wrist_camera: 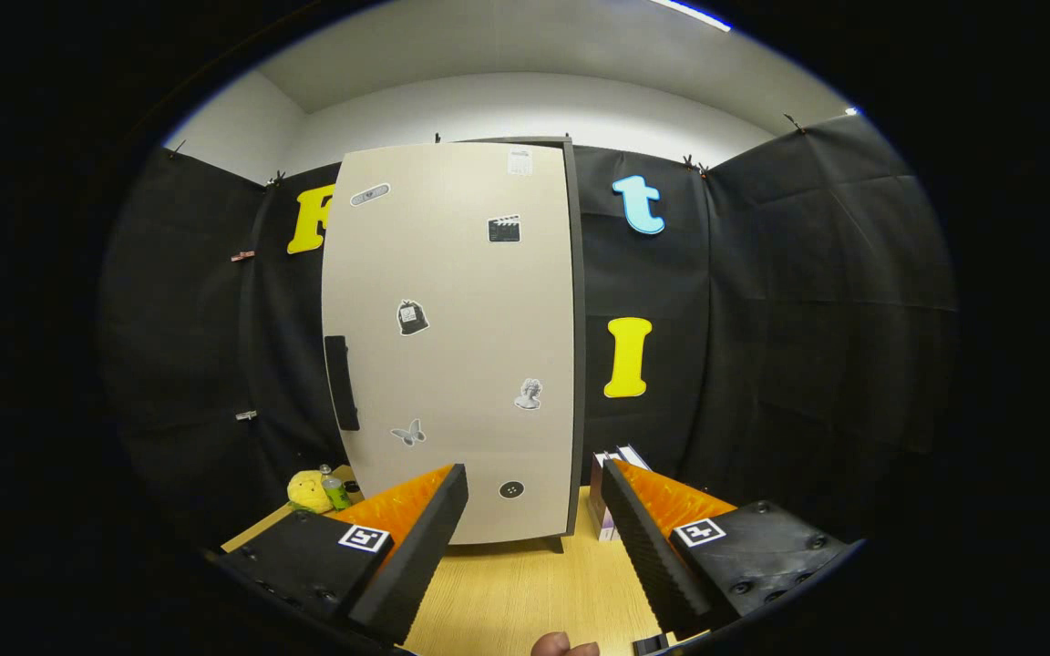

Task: Open the shoe cabinet door, grab the shoes and put them into the shoe cabinet, then close the shoe cabinet door.

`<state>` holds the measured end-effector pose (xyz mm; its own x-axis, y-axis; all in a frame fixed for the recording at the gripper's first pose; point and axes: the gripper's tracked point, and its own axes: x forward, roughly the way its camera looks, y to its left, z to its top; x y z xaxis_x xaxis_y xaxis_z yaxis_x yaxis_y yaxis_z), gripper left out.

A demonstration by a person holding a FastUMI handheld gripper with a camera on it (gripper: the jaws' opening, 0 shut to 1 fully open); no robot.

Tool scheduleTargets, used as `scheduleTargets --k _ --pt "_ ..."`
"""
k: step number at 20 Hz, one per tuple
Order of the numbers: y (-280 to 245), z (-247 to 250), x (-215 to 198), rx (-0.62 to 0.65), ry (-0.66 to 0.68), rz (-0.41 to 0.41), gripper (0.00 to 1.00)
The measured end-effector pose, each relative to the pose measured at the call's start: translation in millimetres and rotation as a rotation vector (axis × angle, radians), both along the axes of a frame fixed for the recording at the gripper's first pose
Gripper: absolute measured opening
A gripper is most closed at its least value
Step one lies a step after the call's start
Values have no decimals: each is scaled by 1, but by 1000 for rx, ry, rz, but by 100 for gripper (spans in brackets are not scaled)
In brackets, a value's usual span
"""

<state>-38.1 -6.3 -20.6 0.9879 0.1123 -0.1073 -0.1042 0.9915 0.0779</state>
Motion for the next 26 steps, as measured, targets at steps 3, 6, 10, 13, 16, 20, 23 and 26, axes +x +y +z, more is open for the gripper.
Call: scheduleTargets --k 3,6,10,13,16,20,23,26 --pt "-1 0 1 -3 0 -1 97" --pt "-3 -1 2 -2 1 -3 97" --pt "-5 -2 3 -3 3 -5 97" --pt "-7 -2 4 -6 2 -6 97" --pt "-9 -2 6 -6 1 -9 97" --pt "-11 -3 7 -4 3 -9 97" --pt "-11 -4 8 -6 5 -7 97" --pt "-13 -4 10 -6 4 -7 97"
